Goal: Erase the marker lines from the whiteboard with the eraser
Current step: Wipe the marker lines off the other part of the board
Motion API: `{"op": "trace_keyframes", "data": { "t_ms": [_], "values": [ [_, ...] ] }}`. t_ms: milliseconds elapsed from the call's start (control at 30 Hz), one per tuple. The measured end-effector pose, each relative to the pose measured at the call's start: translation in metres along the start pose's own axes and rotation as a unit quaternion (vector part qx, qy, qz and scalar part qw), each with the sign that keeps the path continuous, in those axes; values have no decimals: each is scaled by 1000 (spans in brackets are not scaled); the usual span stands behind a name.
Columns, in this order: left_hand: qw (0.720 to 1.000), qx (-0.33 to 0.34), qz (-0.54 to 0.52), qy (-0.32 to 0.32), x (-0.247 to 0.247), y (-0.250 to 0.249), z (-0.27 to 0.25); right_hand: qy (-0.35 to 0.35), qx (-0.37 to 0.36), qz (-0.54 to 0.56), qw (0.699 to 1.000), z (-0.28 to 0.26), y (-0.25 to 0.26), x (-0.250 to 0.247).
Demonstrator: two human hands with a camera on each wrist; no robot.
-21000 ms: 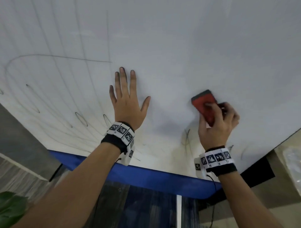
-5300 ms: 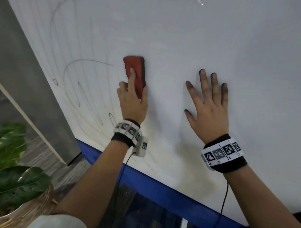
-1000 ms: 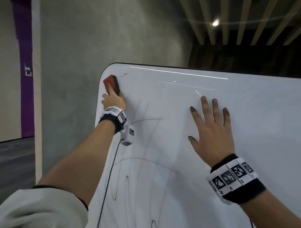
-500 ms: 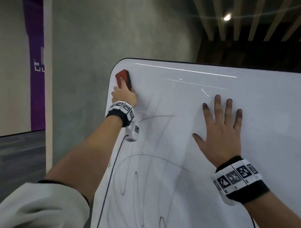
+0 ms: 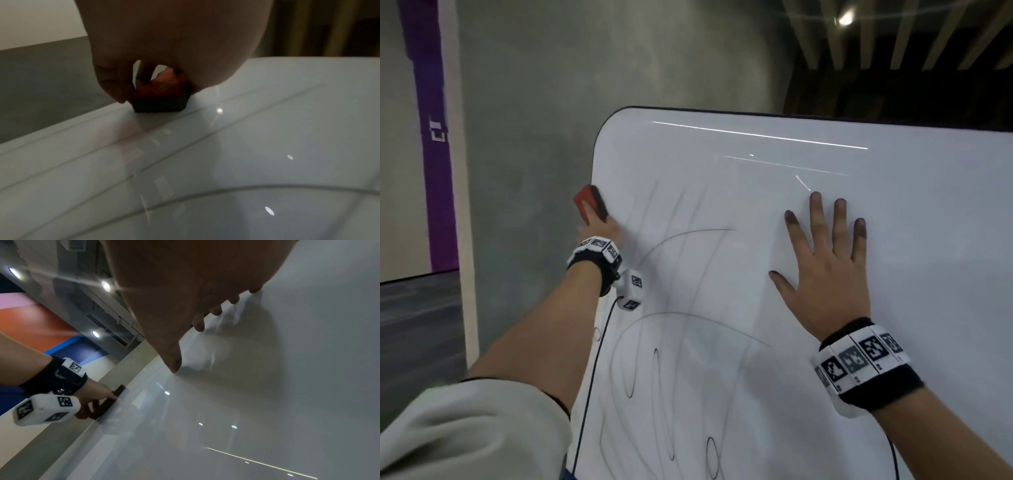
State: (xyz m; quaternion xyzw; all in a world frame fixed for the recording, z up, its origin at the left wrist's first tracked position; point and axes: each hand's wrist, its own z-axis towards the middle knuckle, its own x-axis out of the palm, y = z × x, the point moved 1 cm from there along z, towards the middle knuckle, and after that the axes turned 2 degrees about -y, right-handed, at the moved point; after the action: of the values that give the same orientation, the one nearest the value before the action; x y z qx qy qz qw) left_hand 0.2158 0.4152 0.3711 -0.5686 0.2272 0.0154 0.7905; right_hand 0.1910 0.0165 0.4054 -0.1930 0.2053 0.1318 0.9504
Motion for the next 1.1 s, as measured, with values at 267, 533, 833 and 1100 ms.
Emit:
{"op": "trace_keyframes", "data": {
  "t_ms": [267,533,833,1100],
  "values": [
    [946,324,14,-26,-3,-18,-68,-7,3,10,1000,-3,1,1],
    [997,61,16,53,-9,37,-24,-9,-5,15,1000,-8,1,9],
    [947,320,-16,-17,8,11,-92,-12,-5,9,1000,-8,4,10],
    [998,-45,-36,38,47,120,-92,6,-7,9,1000,-12,5,10]
  ]
}}
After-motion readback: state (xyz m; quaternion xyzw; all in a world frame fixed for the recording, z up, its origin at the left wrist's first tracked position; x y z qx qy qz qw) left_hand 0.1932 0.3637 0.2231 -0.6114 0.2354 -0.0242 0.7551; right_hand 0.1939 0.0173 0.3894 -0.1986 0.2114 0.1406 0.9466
